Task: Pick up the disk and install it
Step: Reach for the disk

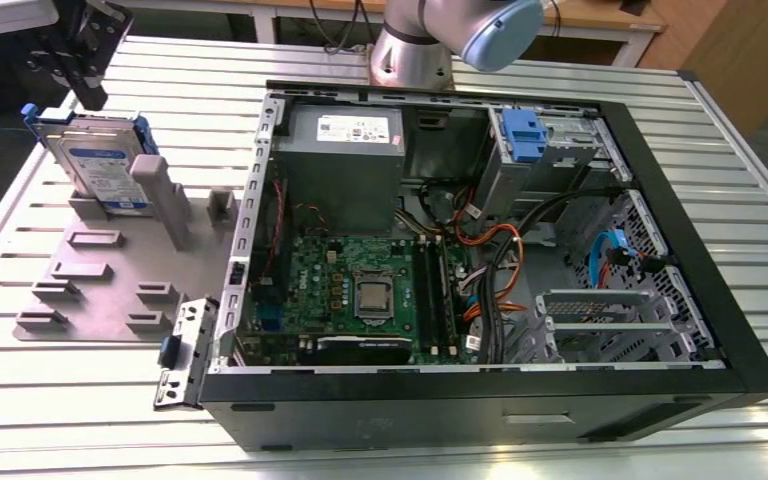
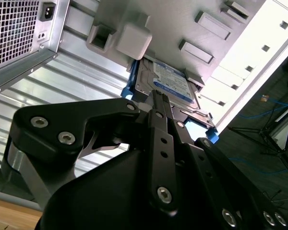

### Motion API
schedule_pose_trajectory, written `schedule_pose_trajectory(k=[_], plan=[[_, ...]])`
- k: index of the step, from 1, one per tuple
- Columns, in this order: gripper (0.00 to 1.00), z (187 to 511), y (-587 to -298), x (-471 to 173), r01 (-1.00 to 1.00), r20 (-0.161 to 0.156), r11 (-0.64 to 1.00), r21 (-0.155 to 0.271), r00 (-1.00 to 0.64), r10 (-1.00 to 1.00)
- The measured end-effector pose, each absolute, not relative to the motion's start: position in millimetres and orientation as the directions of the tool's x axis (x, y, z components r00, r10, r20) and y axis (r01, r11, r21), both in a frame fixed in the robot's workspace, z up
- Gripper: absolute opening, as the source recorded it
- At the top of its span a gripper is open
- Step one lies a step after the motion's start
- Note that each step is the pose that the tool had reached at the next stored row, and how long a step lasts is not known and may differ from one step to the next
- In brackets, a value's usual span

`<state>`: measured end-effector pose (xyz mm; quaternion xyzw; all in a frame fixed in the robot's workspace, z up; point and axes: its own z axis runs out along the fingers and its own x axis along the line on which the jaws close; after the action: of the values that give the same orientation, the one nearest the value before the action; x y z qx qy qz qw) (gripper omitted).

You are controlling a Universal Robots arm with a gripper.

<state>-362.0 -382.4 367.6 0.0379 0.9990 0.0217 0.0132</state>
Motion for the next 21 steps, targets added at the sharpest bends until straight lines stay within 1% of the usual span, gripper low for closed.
schedule_pose_trajectory(k=[12, 21], plan=[[0.11, 356, -380, -383, 0.075, -0.025, 0.996, 0.044, -0.997, 0.076], [0.11, 341, -366, -394, 0.075, -0.025, 0.996, 0.044, -0.997, 0.076]])
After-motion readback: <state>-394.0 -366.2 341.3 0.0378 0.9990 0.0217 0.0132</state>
